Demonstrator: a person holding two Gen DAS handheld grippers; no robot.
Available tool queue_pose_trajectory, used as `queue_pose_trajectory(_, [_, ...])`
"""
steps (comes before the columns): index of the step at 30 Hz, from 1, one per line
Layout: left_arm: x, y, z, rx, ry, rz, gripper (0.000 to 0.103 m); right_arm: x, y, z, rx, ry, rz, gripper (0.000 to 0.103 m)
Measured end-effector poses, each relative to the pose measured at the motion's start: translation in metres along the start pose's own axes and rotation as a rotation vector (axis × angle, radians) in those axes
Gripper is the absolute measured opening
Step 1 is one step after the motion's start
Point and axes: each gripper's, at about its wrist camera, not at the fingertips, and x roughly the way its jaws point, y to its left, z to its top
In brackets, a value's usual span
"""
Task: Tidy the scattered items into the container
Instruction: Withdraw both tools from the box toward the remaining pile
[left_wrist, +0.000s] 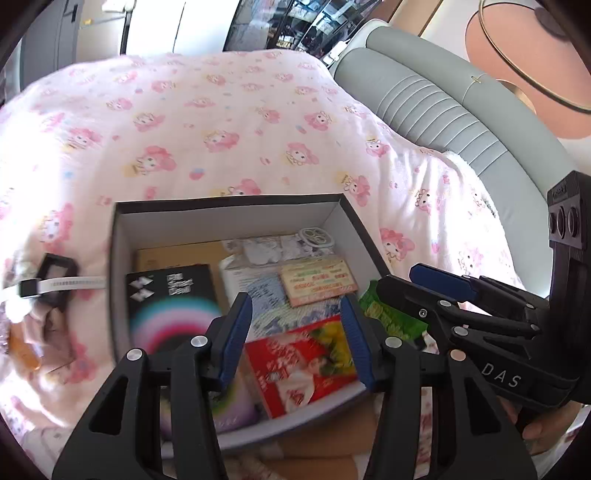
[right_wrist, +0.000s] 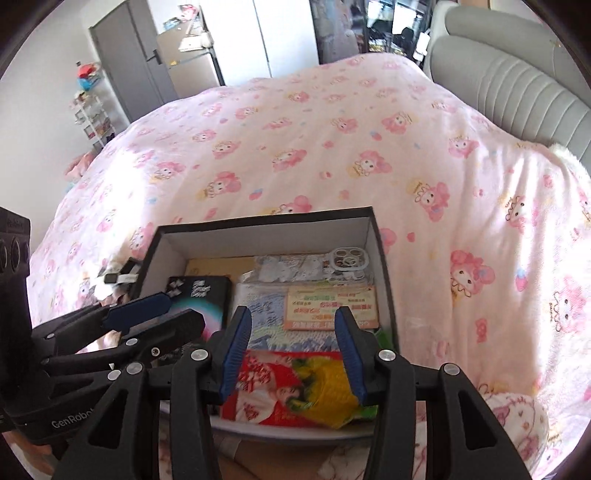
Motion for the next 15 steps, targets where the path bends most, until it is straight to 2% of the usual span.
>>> queue_pose_trajectory(4, [-0.040, 0.017, -0.021, -0.041, -0.020, 0.056, 0.050, -0.006, 0.033, -0.010, -0.065, 0.003, 0.076, 0.043])
queue_pose_trajectory(9, [-0.075, 0.063, -0.045, -0.145, -0.034, 0.113, 0.050, -0.003, 0.093, -0.018, -0.201, 0.009, 0.155, 0.043])
queue_pose_trajectory(15, [-0.109, 0.123, -0.074, -0.282, -0.072, 0.170, 0.050, 0.021, 0.168, -0.020, -0.333, 0.070, 0.265, 0.043])
